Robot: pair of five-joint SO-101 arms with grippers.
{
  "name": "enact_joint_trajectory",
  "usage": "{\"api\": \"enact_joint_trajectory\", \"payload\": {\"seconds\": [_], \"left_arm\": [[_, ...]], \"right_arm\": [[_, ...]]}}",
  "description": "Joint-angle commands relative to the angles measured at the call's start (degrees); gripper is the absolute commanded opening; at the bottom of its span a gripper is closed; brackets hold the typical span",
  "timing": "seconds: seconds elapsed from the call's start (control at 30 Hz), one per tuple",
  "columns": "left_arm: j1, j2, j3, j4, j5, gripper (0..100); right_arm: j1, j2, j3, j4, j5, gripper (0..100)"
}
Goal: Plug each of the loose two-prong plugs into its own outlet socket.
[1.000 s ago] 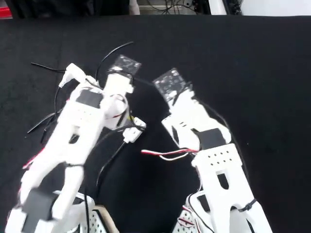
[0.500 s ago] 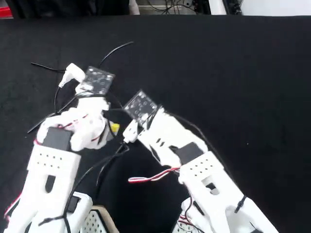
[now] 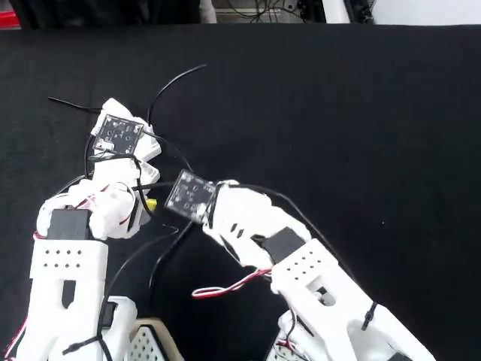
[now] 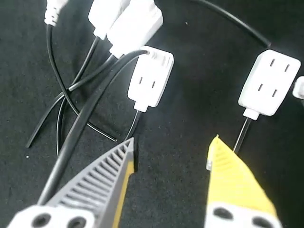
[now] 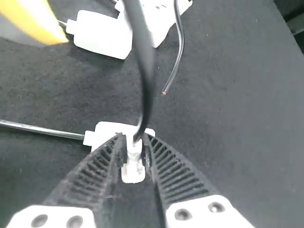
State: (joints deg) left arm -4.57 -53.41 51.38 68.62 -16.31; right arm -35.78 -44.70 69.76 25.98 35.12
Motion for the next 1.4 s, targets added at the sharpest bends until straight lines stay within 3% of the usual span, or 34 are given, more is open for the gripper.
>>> {"api": "enact_joint_trajectory", "payload": {"seconds": [0.0,0.13,0.37,0.43,0.77,0.9,1.1,1.17,1.27,1.37], "left_arm": [[-0.48,-1.05,-0.31,0.0,-0.62,25],[-0.48,-1.05,-0.31,0.09,-0.62,25],[-0.48,-1.05,-0.31,0.18,-0.53,25],[-0.48,-1.05,-0.31,0.18,-0.53,25],[-0.57,-1.05,3.47,-0.09,-0.35,25],[-3.82,-1.14,6.11,-0.09,-0.62,25],[-11.65,-1.14,11.12,-0.09,-4.48,25],[-12.79,-1.14,13.32,-0.18,-7.12,25],[-14.64,-1.14,16.4,-2.02,-8.7,25],[-15.78,-1.14,20.53,-7.12,-8.7,25]], "right_arm": [[-0.97,-1.01,1.71,0.62,9.67,1.2],[-0.62,-1.19,4.35,0.88,22.59,1.2],[1.85,-1.36,4.44,0.44,21.63,1.2],[2.9,-1.36,3.74,0.35,15.38,1.2],[9.76,-1.1,-4.62,0.44,-35.43,1.2],[8.62,-1.36,-4.88,-0.53,-45.27,1.2],[7.47,-1.01,2.77,-16.09,-45.45,1.2],[7.47,-0.92,5.58,-20.22,-41.14,1.2],[7.47,-0.75,7.08,-20.66,-34.2,1.2],[7.47,2.51,7.08,-21.01,-32.26,1.2]]}}
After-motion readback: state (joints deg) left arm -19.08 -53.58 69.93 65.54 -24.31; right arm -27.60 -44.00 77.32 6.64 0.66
